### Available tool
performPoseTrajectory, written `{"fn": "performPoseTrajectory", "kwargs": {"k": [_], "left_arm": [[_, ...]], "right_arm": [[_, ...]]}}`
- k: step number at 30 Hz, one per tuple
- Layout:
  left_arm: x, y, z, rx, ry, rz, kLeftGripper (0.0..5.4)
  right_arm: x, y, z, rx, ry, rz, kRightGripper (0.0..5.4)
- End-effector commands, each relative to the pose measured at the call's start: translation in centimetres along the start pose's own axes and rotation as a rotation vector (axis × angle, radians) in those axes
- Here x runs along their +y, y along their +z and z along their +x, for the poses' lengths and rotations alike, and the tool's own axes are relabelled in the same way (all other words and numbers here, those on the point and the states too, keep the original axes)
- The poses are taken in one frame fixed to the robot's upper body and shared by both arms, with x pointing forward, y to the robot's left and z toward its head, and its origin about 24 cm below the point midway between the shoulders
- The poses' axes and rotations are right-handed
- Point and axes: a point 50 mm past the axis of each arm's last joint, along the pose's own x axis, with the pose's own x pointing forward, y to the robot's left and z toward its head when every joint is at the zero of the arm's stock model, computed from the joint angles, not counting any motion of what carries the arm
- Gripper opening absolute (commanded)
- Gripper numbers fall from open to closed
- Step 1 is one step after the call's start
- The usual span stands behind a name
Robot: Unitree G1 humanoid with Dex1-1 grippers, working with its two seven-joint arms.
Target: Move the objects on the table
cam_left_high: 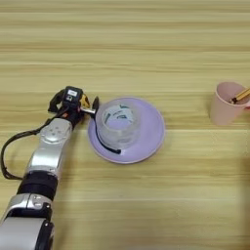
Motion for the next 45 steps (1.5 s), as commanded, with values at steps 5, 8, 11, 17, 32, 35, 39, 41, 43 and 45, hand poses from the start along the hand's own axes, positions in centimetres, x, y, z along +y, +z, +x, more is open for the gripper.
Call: {"fn": "performPoseTrajectory", "kwargs": {"k": [5, 8, 11, 17, 32, 35, 39, 41, 43, 45], "left_arm": [[-0.3, -0.8, -0.1, 0.038, -0.004, -0.024, 5.36], [-0.3, -0.7, -0.1, 0.037, -0.005, -0.025, 5.36], [-0.3, -0.7, -0.1, 0.035, -0.004, -0.026, 5.36], [-0.4, -0.7, -0.1, 0.034, -0.004, -0.031, 5.36], [0.1, -1.4, -0.5, 0.065, 0.044, -0.039, 5.36], [0.7, -1.8, -0.8, 0.062, 0.095, -0.025, 5.36], [1.0, -1.4, -0.9, 0.027, 0.121, -0.007, 5.36], [1.1, -1.2, -0.9, 0.012, 0.124, 0.005, 5.36], [1.2, -1.4, -0.9, 0.018, 0.126, 0.006, 5.36], [1.2, -1.8, -1.0, 0.039, 0.125, 0.001, 5.36]], "right_arm": [[-0.7, -2.0, 0.2, 0.132, -0.001, -0.104, 5.40], [-0.6, -2.2, 0.2, 0.148, 0.012, -0.109, 5.40], [-0.4, -2.5, 0.2, 0.172, 0.039, -0.118, 5.40], [0.5, -3.0, 0.0, 0.200, 0.115, -0.128, 5.40], [1.1, -3.3, -0.1, 0.207, 0.156, -0.137, 5.40], [1.1, -3.2, -0.1, 0.202, 0.157, -0.135, 5.40], [1.2, -3.1, -0.1, 0.200, 0.159, -0.134, 5.40], [1.2, -3.1, -0.1, 0.199, 0.160, -0.134, 5.40], [1.3, -3.1, -0.1, 0.199, 0.161, -0.133, 5.40], [1.3, -3.1, -0.1, 0.197, 0.160, -0.131, 5.40]]}}
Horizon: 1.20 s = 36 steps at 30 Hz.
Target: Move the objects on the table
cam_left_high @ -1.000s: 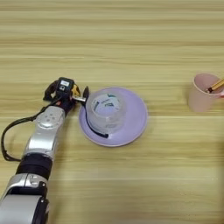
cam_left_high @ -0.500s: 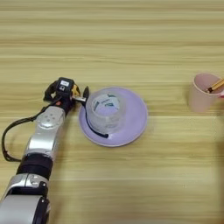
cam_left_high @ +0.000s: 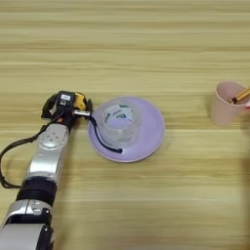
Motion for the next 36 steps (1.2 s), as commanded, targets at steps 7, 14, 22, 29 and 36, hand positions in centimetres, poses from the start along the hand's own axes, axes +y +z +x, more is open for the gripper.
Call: {"fn": "performPoseTrajectory", "kwargs": {"k": [7, 14, 22, 29, 36], "left_arm": [[-0.1, -1.6, -0.3, 0.078, -0.011, 0.000, 5.36], [-0.3, -1.9, -0.3, 0.092, -0.031, -0.015, 5.15], [-0.6, -2.0, -0.4, 0.091, -0.048, -0.037, 4.63], [-0.6, -1.9, -0.3, 0.084, -0.044, -0.054, 4.62], [-0.4, -0.6, 0.1, 0.011, -0.034, -0.061, 4.62]], "right_arm": [[0.0, 0.5, 0.2, -0.020, 0.002, 0.004, 5.40], [0.0, 0.6, 0.2, -0.023, -0.002, 0.005, 5.40], [-0.1, 0.6, 0.2, -0.025, -0.008, 0.005, 5.40], [-0.2, 0.6, 0.2, -0.024, -0.008, 0.004, 5.40], [-0.2, 0.6, 0.2, -0.025, -0.009, 0.005, 5.40]]}}
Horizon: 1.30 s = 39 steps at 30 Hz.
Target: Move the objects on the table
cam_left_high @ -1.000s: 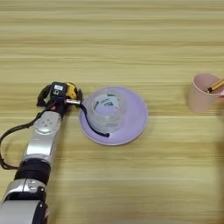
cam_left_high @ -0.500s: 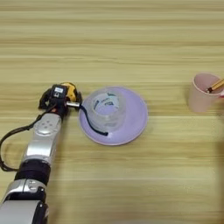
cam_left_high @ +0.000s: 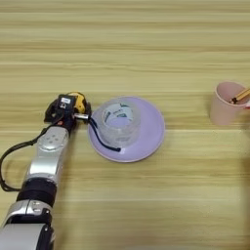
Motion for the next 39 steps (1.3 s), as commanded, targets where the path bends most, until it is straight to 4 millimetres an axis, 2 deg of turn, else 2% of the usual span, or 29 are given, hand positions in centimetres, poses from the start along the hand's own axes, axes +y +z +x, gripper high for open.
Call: {"fn": "performPoseTrajectory", "kwargs": {"k": [1, 9, 16, 20, 26, 29, 33, 36, 39], "left_arm": [[-0.3, 0.7, 0.2, -0.045, -0.008, -0.013, 4.62], [0.0, 2.9, 0.8, -0.167, 0.025, -0.022, 4.62], [0.6, 8.2, 1.3, -0.383, 0.070, -0.044, 4.62], [0.0, 11.1, 0.2, -0.495, 0.015, -0.093, 4.62], [-1.5, 13.7, -2.0, -0.605, -0.093, -0.135, 4.62], [-3.1, 14.0, -3.0, -0.593, -0.200, -0.169, 4.62], [-8.1, 12.1, -4.9, -0.448, -0.530, -0.206, 4.62], [-9.7, 11.3, -5.8, -0.394, -0.637, -0.182, 4.62], [-12.0, 10.1, -7.4, -0.338, -0.846, -0.127, 4.62]], "right_arm": [[-0.2, 0.5, 0.2, -0.023, -0.004, 0.004, 5.40], [-0.3, 0.5, 0.2, -0.025, -0.007, 0.003, 5.40], [-0.5, 0.5, 0.2, -0.027, -0.009, 0.002, 5.40], [-0.5, 0.4, 0.3, -0.026, -0.011, 0.002, 5.40], [-0.5, 0.4, 0.4, -0.026, -0.010, 0.001, 5.40], [-0.5, 0.4, 0.4, -0.025, -0.010, 0.001, 5.40], [-0.5, 0.4, 0.4, -0.025, -0.011, 0.001, 5.40], [-0.5, 0.4, 0.4, -0.026, -0.013, 0.001, 5.40], [-0.5, 0.4, 0.4, -0.028, -0.017, 0.002, 5.40]]}}
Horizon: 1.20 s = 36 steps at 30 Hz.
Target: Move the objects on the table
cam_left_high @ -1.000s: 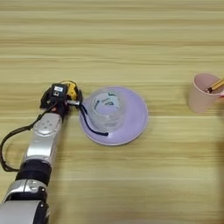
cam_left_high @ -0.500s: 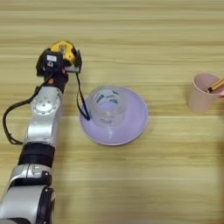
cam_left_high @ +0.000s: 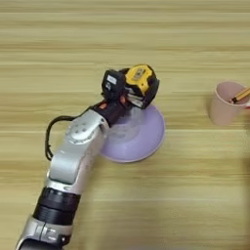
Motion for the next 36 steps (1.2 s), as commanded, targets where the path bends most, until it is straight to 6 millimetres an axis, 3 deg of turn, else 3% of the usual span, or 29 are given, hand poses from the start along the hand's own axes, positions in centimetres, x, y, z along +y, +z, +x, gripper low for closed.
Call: {"fn": "performPoseTrajectory", "kwargs": {"k": [1, 14, 22, 32, 36], "left_arm": [[-3.5, -1.0, -0.5, 0.072, -0.260, -0.013, 4.62], [-6.7, -4.7, -0.6, 0.224, -0.460, 0.003, 4.61], [-9.1, -6.1, 0.7, 0.251, -0.548, 0.084, 4.61], [-9.0, -8.5, 1.7, 0.321, -0.542, 0.113, 4.61], [-8.7, -8.9, 2.0, 0.331, -0.532, 0.120, 5.04]], "right_arm": [[0.1, 0.3, 0.1, -0.011, -0.005, 0.006, 5.40], [0.2, 0.6, -0.1, -0.015, -0.011, 0.005, 5.40], [0.2, 0.6, -0.2, -0.016, -0.012, 0.006, 5.40], [0.3, 0.8, -0.4, -0.018, -0.013, 0.008, 5.40], [0.3, 0.8, -0.4, -0.018, -0.014, 0.008, 5.40]]}}
